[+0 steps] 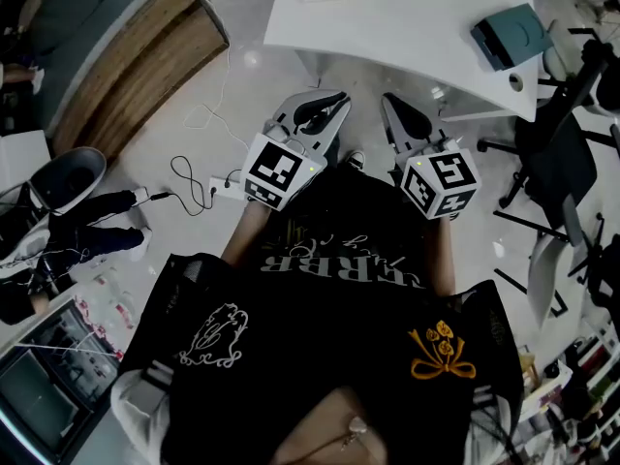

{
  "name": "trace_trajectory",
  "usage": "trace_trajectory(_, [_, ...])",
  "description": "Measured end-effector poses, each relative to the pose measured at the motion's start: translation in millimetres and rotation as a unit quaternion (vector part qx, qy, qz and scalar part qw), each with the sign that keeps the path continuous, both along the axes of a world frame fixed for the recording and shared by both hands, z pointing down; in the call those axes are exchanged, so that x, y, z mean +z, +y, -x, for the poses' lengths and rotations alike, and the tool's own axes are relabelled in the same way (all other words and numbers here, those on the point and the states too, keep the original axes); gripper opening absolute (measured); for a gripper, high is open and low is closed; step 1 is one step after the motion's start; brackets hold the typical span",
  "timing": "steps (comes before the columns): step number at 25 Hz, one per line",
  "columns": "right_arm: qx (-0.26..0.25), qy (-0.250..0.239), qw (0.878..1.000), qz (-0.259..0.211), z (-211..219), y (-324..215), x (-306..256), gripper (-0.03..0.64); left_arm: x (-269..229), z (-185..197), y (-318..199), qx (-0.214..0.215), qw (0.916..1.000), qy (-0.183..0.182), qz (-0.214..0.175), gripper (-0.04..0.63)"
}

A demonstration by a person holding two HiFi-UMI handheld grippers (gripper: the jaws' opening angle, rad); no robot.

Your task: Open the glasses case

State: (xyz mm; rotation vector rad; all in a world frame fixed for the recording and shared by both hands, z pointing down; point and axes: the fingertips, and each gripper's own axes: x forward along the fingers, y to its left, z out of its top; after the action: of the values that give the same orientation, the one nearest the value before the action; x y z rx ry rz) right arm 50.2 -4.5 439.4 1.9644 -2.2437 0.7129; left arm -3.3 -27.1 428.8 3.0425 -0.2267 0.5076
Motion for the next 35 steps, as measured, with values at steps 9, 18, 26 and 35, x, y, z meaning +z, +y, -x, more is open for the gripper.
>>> trace_trajectory(9, [0.005,0.008,1.0,0.005,-4.8,2.6,2.5,0.012,1.2,-5.4,6.2,0.007,1.0,-0.003,0.001,0.037])
trace_trajectory(18, [0.009,0.013,1.0,0.01,-5.4,4.6,5.4,0.014,2.8,-6.9,10.0,0.015,0.9999,-0.007,0.002,0.037])
trace_trajectory(26, [0.013,0.022,1.0,0.01,-8.3,5.4,6.6,0.012,4.0,-5.2,9.5,0.012,0.9999,-0.01,0.0,0.037])
trace_trajectory(35, [0.013,0.034,0.999,0.011,-6.8,8.3,5.2,0.013,2.6,-2.5,10.2,0.011,0.9999,-0.008,-0.001,0.037])
